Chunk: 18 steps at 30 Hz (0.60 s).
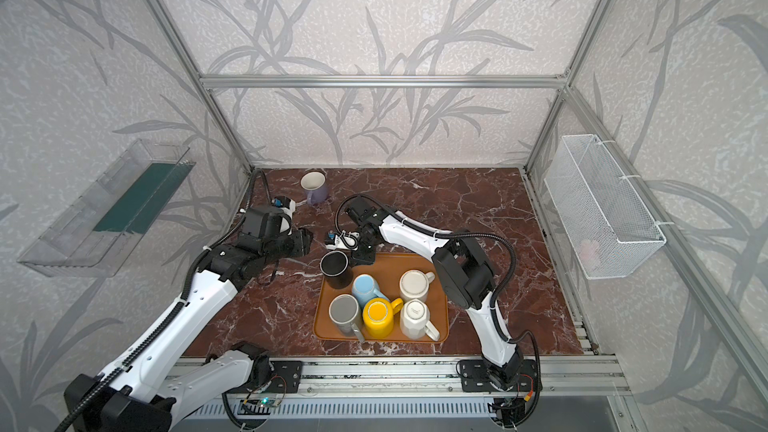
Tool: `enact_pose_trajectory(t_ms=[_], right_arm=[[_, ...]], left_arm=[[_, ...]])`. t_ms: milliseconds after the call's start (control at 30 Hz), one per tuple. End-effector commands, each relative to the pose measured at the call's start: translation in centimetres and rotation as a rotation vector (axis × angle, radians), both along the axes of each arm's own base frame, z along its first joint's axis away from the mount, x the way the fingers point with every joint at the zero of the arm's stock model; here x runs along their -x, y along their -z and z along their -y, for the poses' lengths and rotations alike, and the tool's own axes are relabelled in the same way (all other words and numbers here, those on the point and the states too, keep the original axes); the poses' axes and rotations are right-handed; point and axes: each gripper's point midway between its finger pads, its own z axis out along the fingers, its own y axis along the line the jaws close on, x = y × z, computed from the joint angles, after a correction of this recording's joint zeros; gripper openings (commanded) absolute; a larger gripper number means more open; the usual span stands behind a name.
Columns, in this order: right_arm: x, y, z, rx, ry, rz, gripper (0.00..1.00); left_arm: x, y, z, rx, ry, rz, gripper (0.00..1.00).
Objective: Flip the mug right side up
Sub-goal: 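Move the right gripper over the black mug while the left arm draws back, then lower the right gripper onto the black mug's rim and close on it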
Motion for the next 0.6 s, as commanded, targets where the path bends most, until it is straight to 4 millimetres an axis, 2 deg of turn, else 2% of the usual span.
enact_pose_trajectory(t_ms=[0, 100, 333, 500, 567], right_arm=[[0.5, -1.0, -0.6, -0.022, -0.002, -0.003, 0.38], [0.8, -1.0, -0.3, -0.009, 0.006, -0.012, 0.31], [1.8, -1.3, 0.4, 0.032, 0.001, 0.002, 0.3], [2.1, -1.5, 0.3, 0.039, -0.007, 0.022, 0.49], [2.1, -1.4, 0.1, 0.041, -0.017, 0.028, 0.54]], left_arm=[[-0.1, -1.0, -0.1, -0.011, 0.0, 0.017, 0.56], [-0.2, -1.0, 0.0, -0.008, 0.003, 0.018, 0.56], [-0.1, -0.8, 0.0, -0.007, 0.003, 0.015, 0.56], [0.0, -0.6, 0.0, -0.004, 0.003, 0.012, 0.56], [0.0, -0.5, 0.0, -0.004, 0.004, 0.011, 0.55]])
